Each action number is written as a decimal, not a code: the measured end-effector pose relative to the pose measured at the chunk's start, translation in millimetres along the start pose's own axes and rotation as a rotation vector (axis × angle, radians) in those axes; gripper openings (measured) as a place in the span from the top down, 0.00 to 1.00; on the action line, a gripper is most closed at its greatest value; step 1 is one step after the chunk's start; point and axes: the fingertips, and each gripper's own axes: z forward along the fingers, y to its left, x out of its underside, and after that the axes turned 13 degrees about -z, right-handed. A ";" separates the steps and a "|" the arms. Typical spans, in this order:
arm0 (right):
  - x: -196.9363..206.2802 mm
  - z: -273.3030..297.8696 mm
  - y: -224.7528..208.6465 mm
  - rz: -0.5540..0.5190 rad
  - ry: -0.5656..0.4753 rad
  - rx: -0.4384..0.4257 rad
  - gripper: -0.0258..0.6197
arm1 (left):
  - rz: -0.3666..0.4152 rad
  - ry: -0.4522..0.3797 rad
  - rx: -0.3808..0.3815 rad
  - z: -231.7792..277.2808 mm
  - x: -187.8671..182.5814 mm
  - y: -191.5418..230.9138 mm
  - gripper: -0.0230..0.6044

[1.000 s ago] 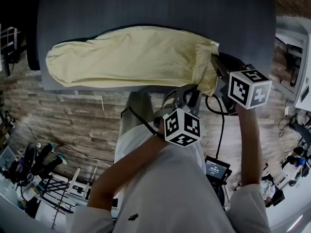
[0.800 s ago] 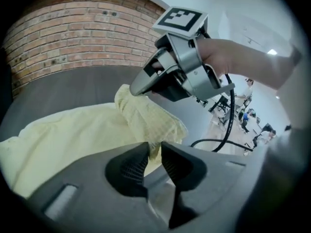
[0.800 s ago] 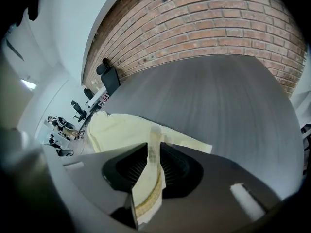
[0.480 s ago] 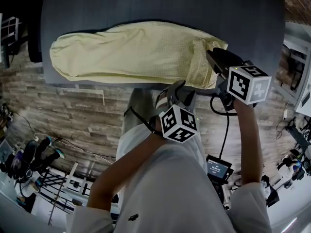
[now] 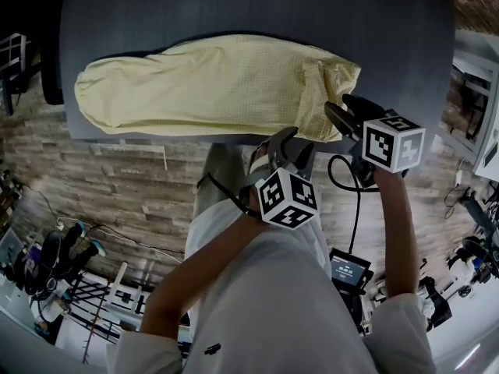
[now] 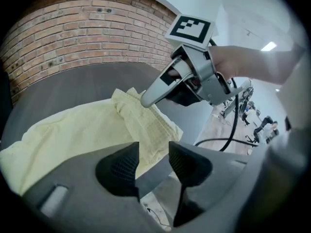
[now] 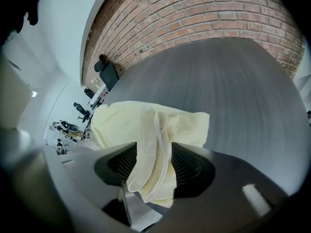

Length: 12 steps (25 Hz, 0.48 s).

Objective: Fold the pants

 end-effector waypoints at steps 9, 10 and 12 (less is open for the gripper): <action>12.5 21.9 17.0 0.101 0.017 -0.078 0.51 | 0.005 0.013 0.006 -4.6 5.1 2.7 0.66; 12.9 24.1 21.2 0.102 0.011 -0.102 0.51 | 0.005 0.013 0.008 -5.6 5.2 2.6 0.66; 13.0 28.7 27.7 0.092 0.004 -0.128 0.51 | -0.001 0.019 0.017 -7.7 6.7 2.3 0.67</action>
